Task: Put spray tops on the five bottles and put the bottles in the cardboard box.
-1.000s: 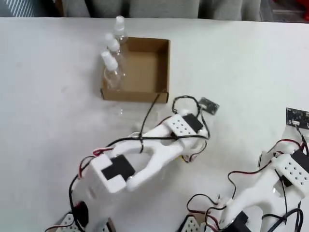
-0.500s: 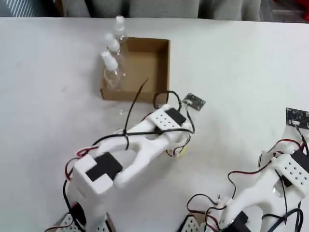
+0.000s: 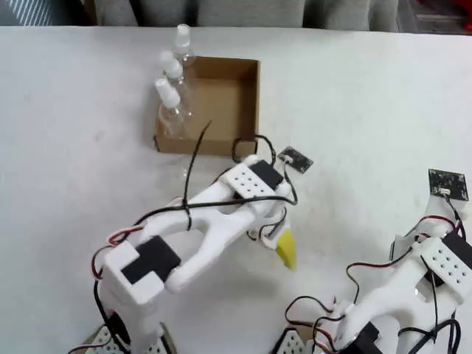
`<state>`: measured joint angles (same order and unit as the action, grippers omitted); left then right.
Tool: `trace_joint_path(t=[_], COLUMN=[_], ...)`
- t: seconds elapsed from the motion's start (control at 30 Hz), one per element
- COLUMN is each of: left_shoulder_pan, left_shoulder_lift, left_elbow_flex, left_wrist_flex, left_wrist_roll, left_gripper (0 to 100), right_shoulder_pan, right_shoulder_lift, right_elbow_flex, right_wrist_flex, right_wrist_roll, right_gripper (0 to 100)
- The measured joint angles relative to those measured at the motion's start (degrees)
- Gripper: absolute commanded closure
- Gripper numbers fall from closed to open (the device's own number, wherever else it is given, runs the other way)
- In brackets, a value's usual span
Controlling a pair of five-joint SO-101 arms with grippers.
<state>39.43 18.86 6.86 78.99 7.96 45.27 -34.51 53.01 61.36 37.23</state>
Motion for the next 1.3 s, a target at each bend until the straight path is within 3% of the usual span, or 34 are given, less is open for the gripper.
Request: trace_joint_path(t=[0.23,0.47,0.77,1.03,1.3], left_shoulder_pan=[-7.0,-7.4,-7.4,-7.4,-6.5], left_shoulder_lift=[-0.3,-0.3,9.1,11.9,11.9], left_elbow_flex=[-4.6,-6.1,-13.5,-16.6,-16.6], left_wrist_flex=[-3.0,-10.0,-12.6,-12.6,-12.6], left_wrist_roll=[-16.5,-25.2,-25.8,-18.0,-14.7], left_gripper=[78,74,74,61,61], right_shoulder_pan=[0.0,0.0,0.0,0.0,0.0], right_shoulder_lift=[0.0,0.0,0.0,0.0,0.0], right_elbow_flex=[0.0,0.0,0.0,0.3,4.5], right_wrist_flex=[0.0,0.0,0.0,0.0,-4.7], right_wrist_roll=[0.0,0.0,0.0,0.5,0.5], right_gripper=[97.9,97.8,97.8,97.8,97.8])
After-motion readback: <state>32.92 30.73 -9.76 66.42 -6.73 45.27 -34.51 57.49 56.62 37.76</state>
